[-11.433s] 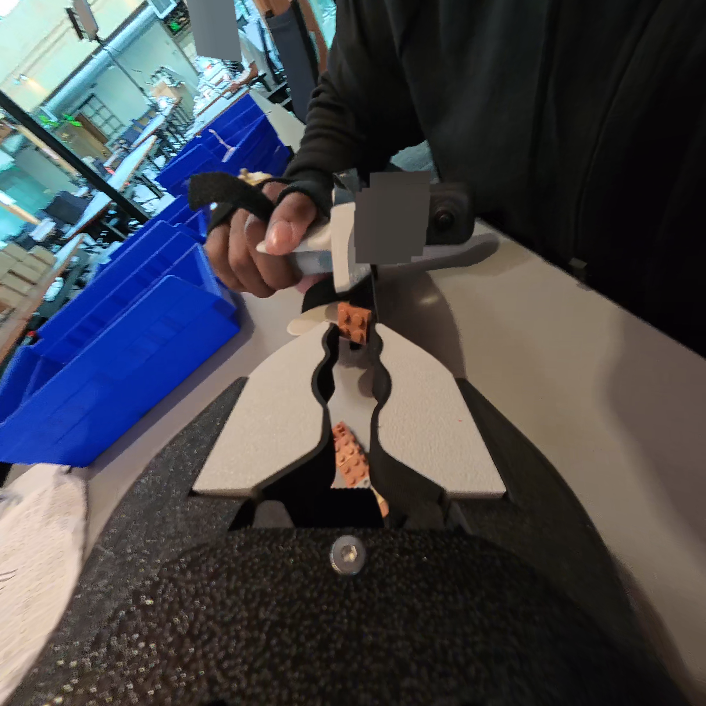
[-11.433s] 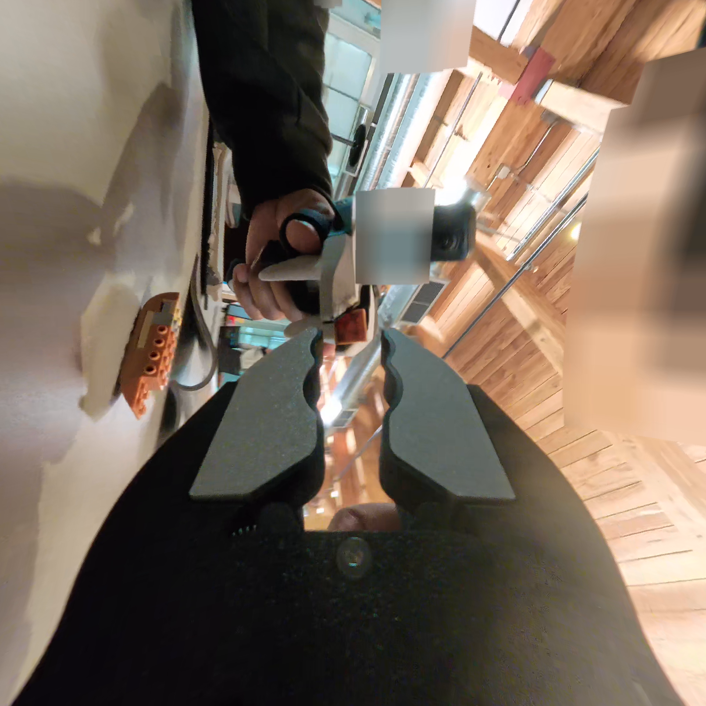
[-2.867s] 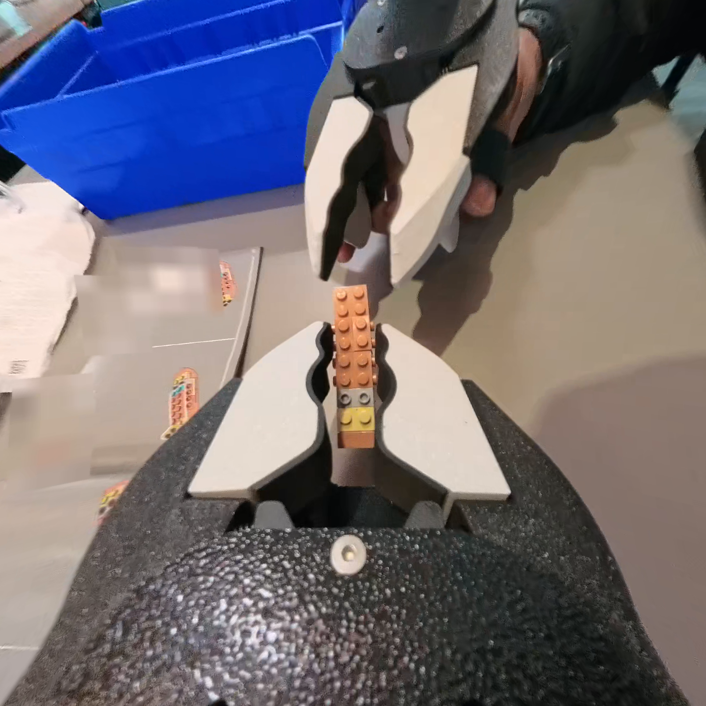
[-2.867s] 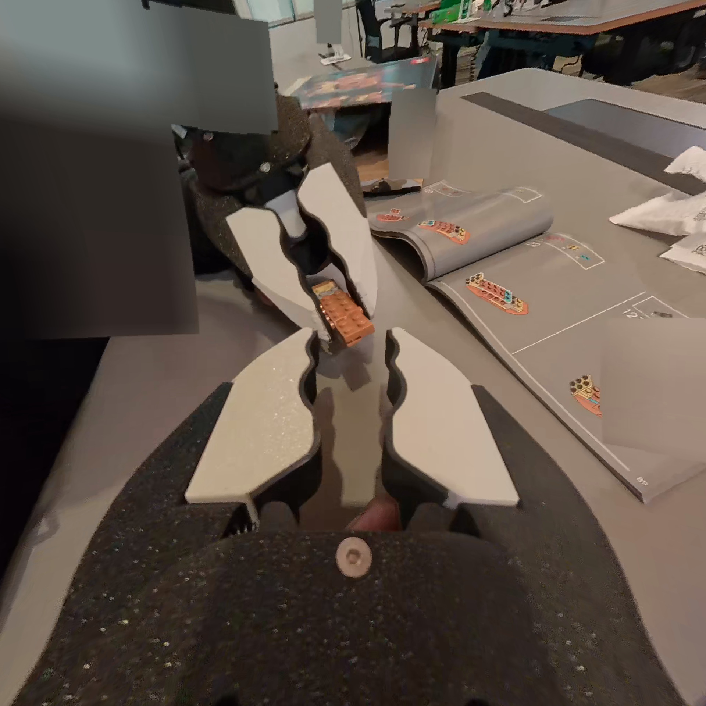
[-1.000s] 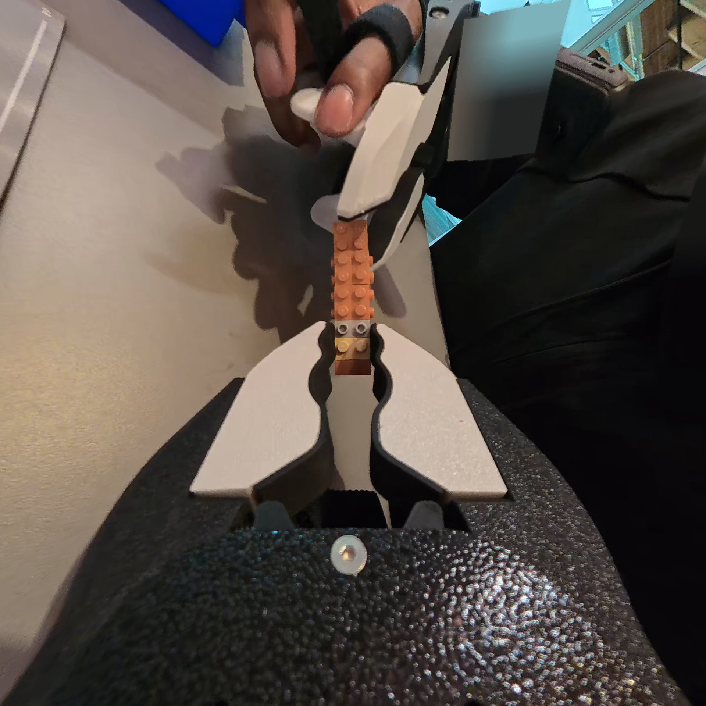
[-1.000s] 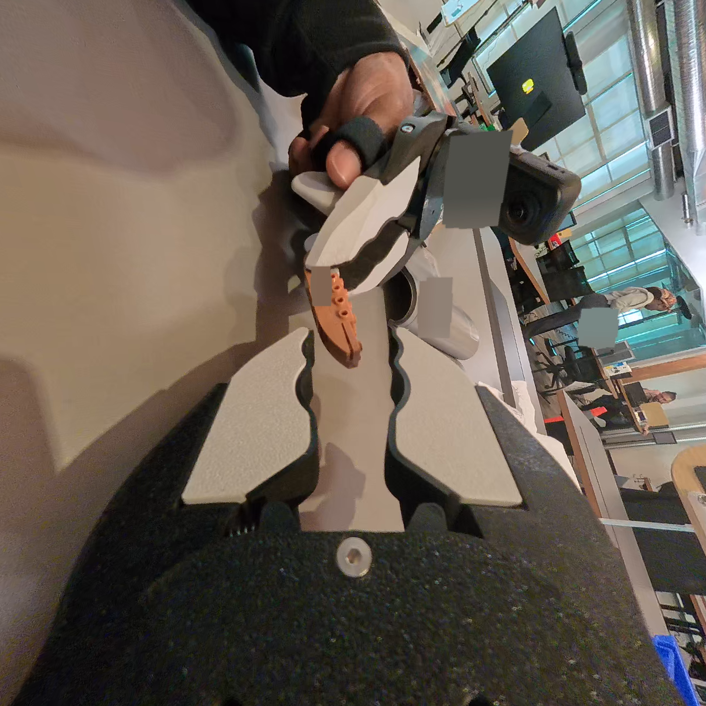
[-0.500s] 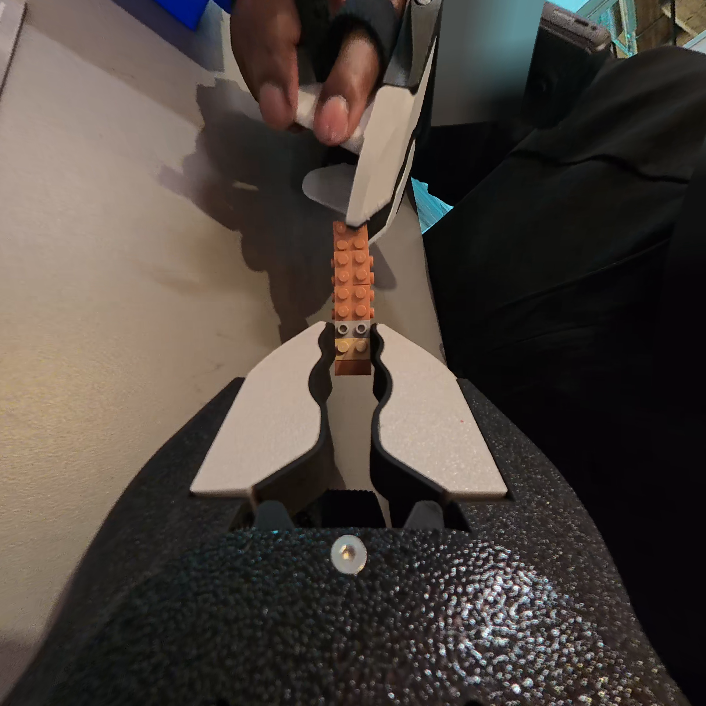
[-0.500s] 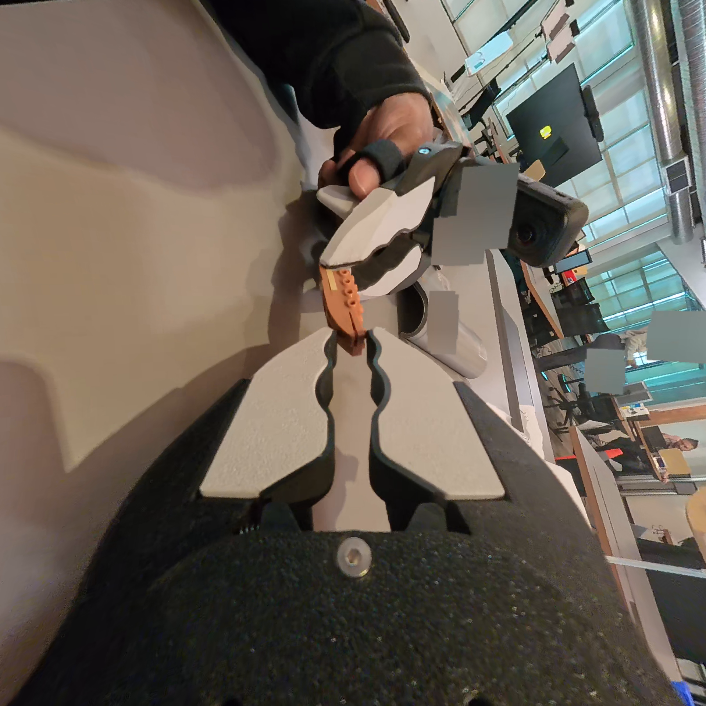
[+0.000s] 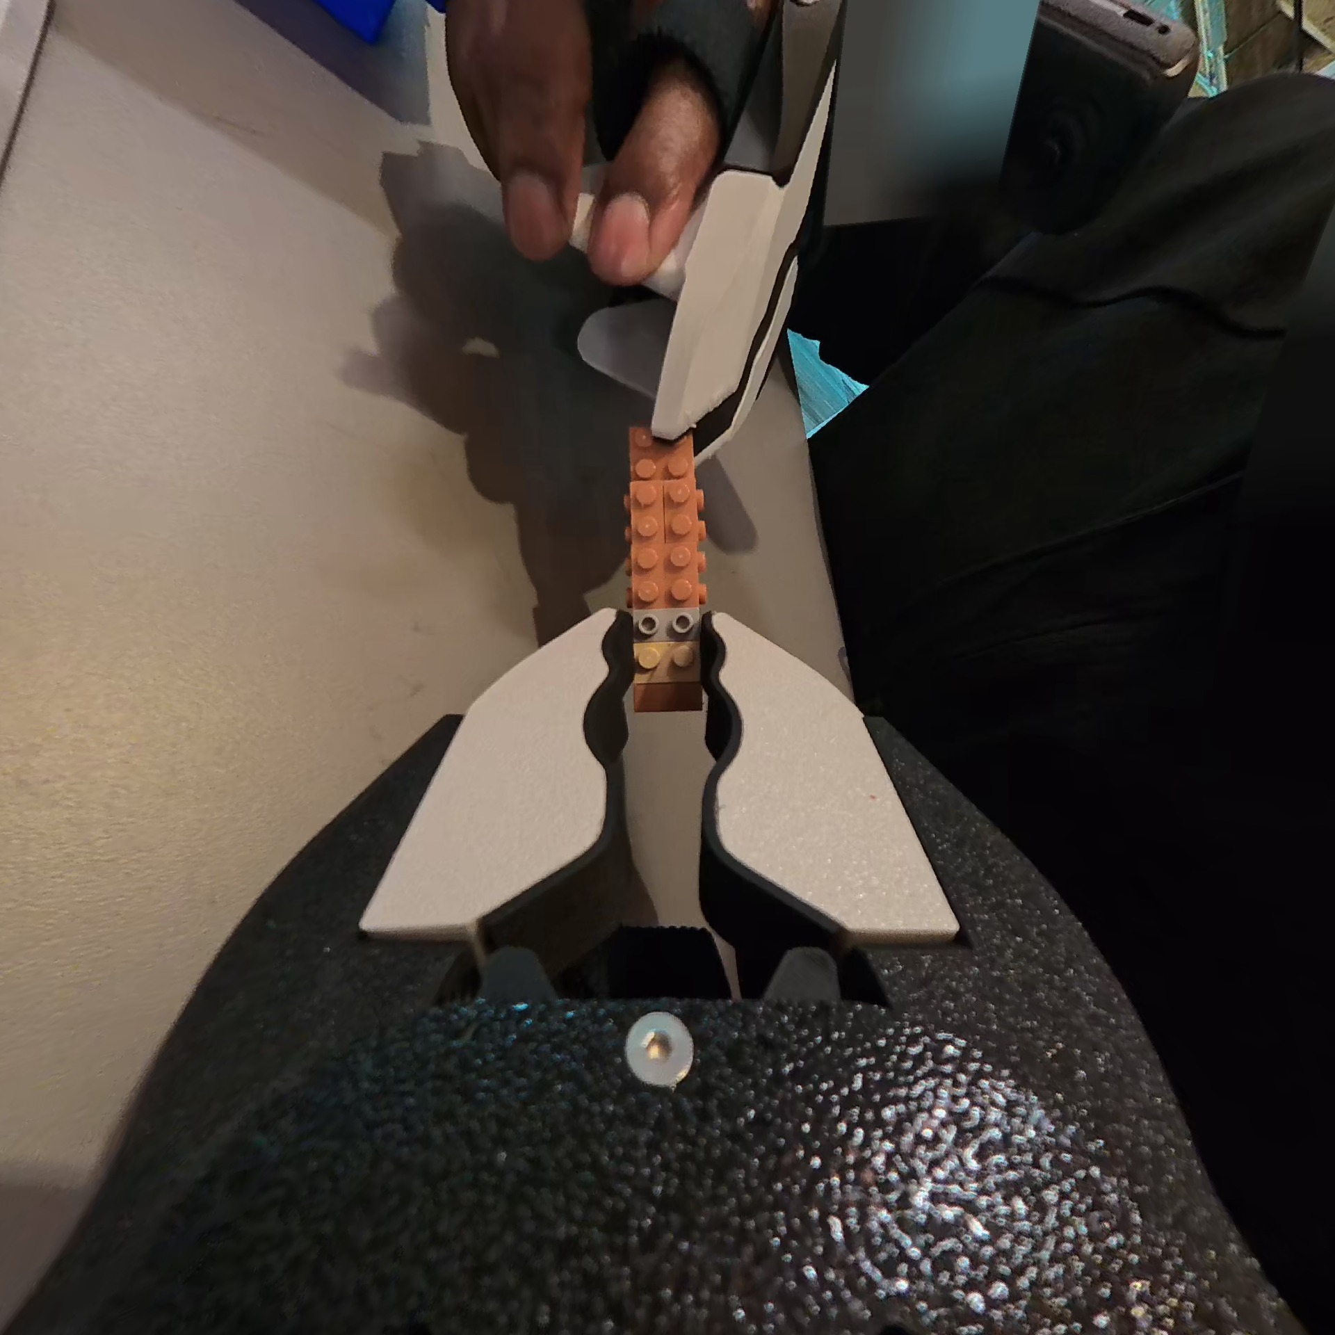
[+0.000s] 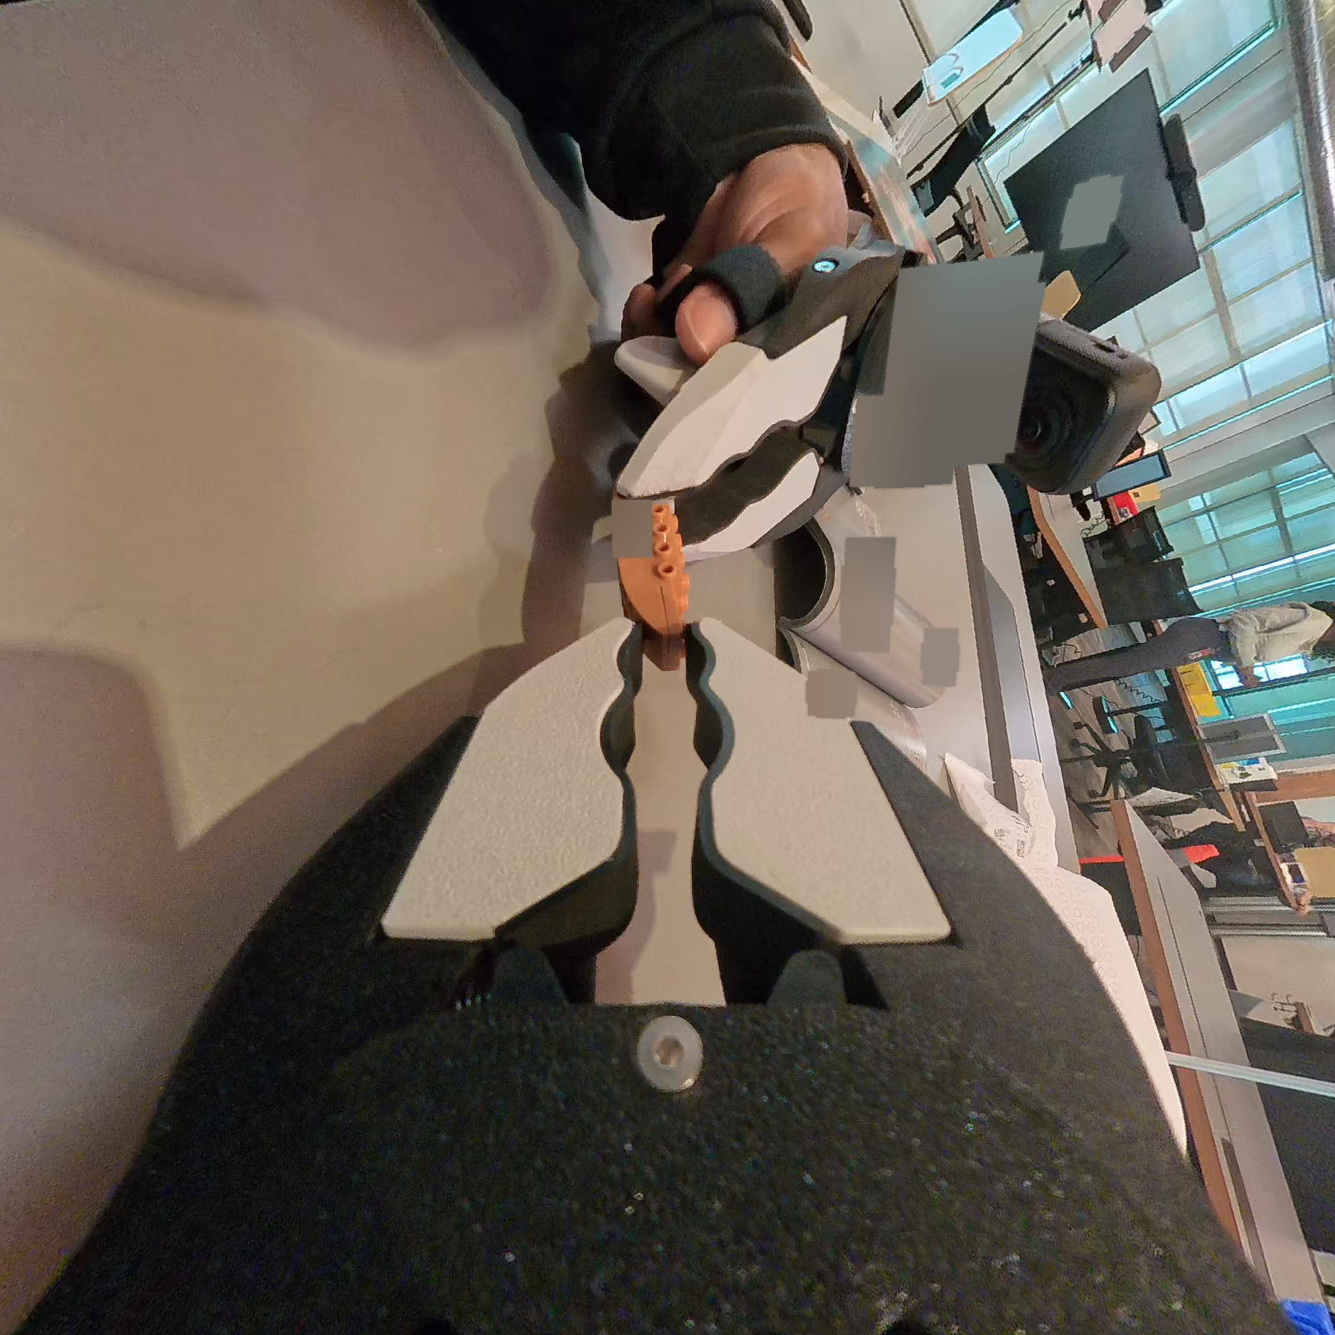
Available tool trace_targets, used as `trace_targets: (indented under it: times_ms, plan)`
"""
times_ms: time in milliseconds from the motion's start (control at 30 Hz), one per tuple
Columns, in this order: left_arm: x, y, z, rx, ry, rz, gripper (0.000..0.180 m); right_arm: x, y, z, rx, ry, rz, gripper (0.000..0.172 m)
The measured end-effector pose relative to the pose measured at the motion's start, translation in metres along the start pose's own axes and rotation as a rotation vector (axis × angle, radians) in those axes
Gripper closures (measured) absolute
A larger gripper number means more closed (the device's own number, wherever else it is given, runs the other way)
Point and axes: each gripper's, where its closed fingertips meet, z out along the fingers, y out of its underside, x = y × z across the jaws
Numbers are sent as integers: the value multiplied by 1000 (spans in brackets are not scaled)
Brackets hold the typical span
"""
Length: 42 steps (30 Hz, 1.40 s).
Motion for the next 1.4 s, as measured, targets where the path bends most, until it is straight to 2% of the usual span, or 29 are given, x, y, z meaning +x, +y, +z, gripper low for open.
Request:
trace_targets:
  times_ms: [367, 600, 767, 933, 1167, 1300, 1400]
  plan:
    - [-2, -4, -3, 33, -8, -12, 163, 6, 4, 0, -12, 53, 27, 160]
    - [-3, -13, -9, 83, -32, 41, 159, 11, 7, -3, -9, 102, 30, 161]
    - [-1, -21, -19, 114, -93, 198, 149, 19, 9, -7, 10, 126, 97, 161]
    - [-13, -26, -22, 102, -300, 527, 139, 23, 7, -9, 41, 130, 170, 162]
    - [-36, -20, -17, -6, -488, 611, 140, 15, 16, -1, -15, 101, 161, 162]
    - [-50, -21, -20, -77, -648, 783, 137, 15, 14, -2, 3, 94, 168, 162]
    - [-53, -18, -16, -139, -710, 941, 133, 16, 11, -2, 25, 92, 197, 162]
